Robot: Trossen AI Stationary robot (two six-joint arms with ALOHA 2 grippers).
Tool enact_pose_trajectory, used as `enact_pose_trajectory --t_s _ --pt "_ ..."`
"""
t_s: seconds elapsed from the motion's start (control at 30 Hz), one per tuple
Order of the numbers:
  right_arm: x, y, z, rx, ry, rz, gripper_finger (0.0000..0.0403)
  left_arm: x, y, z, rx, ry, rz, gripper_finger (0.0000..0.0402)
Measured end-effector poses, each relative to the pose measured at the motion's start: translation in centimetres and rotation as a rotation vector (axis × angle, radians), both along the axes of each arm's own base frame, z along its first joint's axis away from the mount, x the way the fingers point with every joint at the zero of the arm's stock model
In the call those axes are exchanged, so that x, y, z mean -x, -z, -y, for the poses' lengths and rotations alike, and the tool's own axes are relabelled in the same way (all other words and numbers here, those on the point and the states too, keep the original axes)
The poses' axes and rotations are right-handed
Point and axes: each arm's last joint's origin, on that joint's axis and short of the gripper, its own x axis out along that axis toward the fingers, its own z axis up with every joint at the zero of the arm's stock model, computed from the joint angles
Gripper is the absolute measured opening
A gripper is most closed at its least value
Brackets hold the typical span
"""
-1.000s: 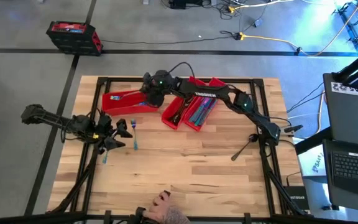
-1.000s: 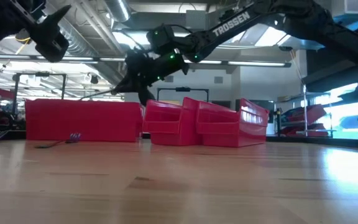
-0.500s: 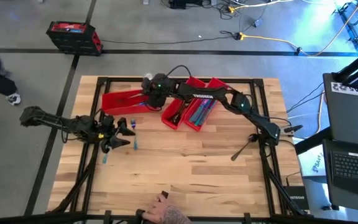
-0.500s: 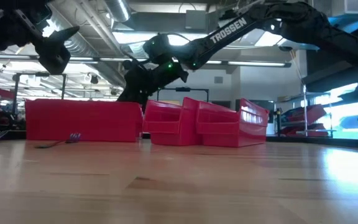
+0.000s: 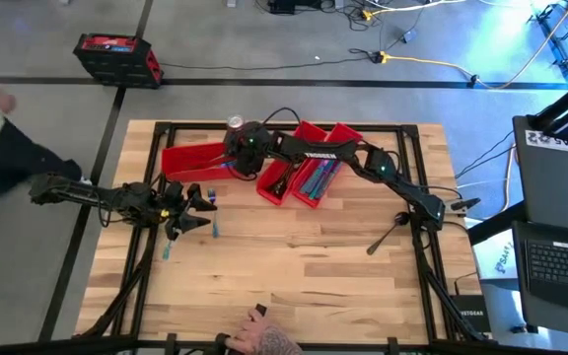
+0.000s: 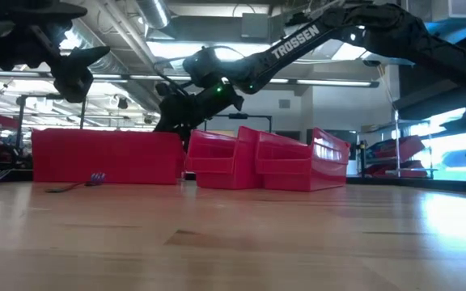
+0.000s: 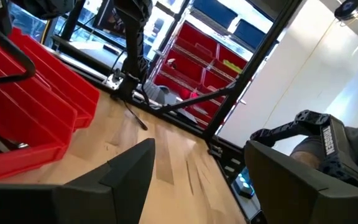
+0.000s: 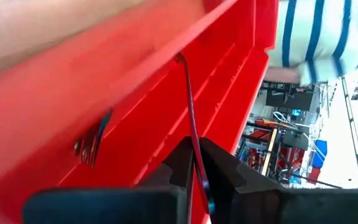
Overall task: Sort silverware
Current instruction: Put the blue fork into the left red bin
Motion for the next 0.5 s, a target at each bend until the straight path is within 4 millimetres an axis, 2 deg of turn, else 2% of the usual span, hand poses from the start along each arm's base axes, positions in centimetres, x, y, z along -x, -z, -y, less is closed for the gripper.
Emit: enact_pose_trajectory --t_s 0.37,0.5 --pt "-0.06 -0.13 0.04 -0.010 0.016 0.017 0.0010 0.01 0.01 0.09 0.040 0.034 -0.006 0.0237" --pt "-0.09 -0.19 0.04 -0.021 0.019 0.026 0.0028 0.01 0.01 0.09 0.043 0.035 -0.007 0.0237"
